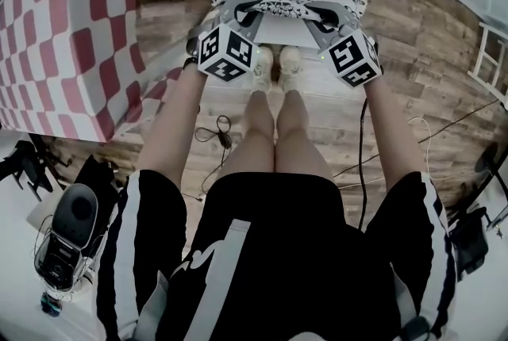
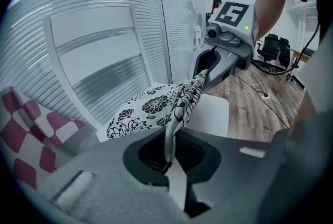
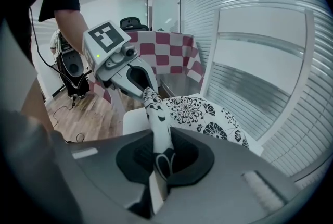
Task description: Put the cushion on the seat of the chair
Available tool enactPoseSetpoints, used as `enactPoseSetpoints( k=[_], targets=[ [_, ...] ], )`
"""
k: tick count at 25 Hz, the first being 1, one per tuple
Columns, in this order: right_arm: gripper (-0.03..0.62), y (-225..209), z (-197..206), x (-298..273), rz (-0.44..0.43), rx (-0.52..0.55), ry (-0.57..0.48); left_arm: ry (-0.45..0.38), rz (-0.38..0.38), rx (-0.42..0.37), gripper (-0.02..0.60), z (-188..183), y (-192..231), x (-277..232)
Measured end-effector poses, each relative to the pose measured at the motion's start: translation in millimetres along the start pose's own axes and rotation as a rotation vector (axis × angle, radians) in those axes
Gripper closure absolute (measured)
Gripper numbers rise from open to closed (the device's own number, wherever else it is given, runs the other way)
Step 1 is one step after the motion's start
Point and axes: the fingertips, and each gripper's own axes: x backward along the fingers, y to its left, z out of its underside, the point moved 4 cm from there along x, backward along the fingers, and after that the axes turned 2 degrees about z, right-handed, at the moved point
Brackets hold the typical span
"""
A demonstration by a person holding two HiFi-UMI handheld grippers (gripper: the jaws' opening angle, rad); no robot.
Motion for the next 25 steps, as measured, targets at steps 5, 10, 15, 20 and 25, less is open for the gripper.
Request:
enactPoseSetpoints(
  k=[5,10,15,20,25],
  targets=[
    [0.584,12.0,12.1,-8.6,-0.015,-0.020,0.017,0.031,0.025,0.001,0.565,16.2,-11.7,-5.1],
    [0.585,23.4,29.0,-15.3,-0.034,-0.050,0.057,0.058,0.046,-0.004,0.563,29.4,-20.8,-9.8],
    [0.585,30.9,38.2,-23.2,-0.062,-0.048,0.066,0.079,0.056,-0.010,0.563,37.3,-27.1,-18.5],
    [0.585,39.1,53.3,-32.8,-0.065,-0.076,0.099,0.105,0.100,0.003,0.561,52.5,-35.8,-26.6],
    [0.585,45.7,65.5,-43.0,-0.071,-0.085,0.135,0.141,0.137,0.009,0.557,66.8,-42.6,-36.0]
  ],
)
